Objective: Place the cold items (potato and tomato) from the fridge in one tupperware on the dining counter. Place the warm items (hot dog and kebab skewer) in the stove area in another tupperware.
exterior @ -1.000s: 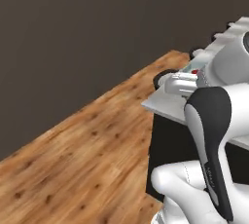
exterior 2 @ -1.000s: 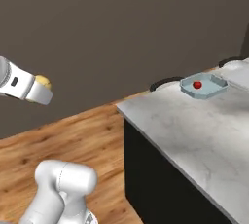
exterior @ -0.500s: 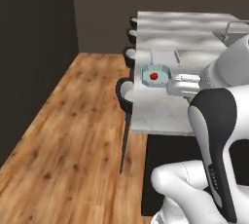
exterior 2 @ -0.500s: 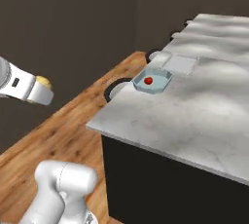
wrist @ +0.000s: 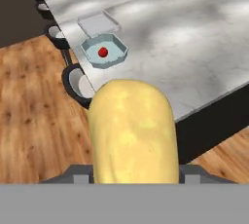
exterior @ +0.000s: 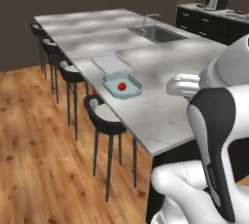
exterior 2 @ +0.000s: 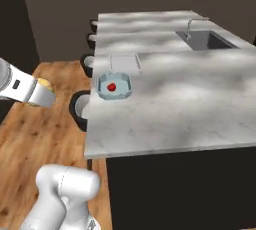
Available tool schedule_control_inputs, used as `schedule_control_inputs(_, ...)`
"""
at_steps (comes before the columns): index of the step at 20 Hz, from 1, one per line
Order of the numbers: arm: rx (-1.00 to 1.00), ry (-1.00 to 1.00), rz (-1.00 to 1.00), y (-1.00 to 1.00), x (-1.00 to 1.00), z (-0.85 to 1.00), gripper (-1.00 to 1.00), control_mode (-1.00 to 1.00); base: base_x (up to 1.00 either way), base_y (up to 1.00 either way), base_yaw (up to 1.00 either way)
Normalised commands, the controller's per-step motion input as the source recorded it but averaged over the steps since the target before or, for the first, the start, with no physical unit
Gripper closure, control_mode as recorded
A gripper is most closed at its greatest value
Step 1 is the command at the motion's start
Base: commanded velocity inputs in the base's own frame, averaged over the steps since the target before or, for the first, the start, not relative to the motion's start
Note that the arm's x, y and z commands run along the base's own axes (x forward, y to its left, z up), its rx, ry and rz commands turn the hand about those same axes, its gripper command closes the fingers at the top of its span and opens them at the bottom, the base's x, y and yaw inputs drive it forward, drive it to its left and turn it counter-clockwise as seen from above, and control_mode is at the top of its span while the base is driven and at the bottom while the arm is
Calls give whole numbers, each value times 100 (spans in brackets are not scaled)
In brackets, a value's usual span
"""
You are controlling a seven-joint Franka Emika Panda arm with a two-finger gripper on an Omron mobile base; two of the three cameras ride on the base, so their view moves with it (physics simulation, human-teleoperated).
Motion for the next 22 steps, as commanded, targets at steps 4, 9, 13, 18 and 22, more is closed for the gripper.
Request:
schedule_control_inputs(4, 0, 0, 0, 0, 0, 0, 100, 100, 41, 100, -84)
schedule_control_inputs(9, 0, 0, 0, 0, 0, 0, 100, 100, 19, 100, -80)
schedule_control_inputs(13, 0, 0, 0, 0, 0, 0, 100, 100, 17, 100, -77)
schedule_control_inputs(18, 0, 0, 0, 0, 0, 0, 100, 100, 26, 100, -73)
schedule_control_inputs(22, 0, 0, 0, 0, 0, 0, 100, 100, 12, 100, -56)
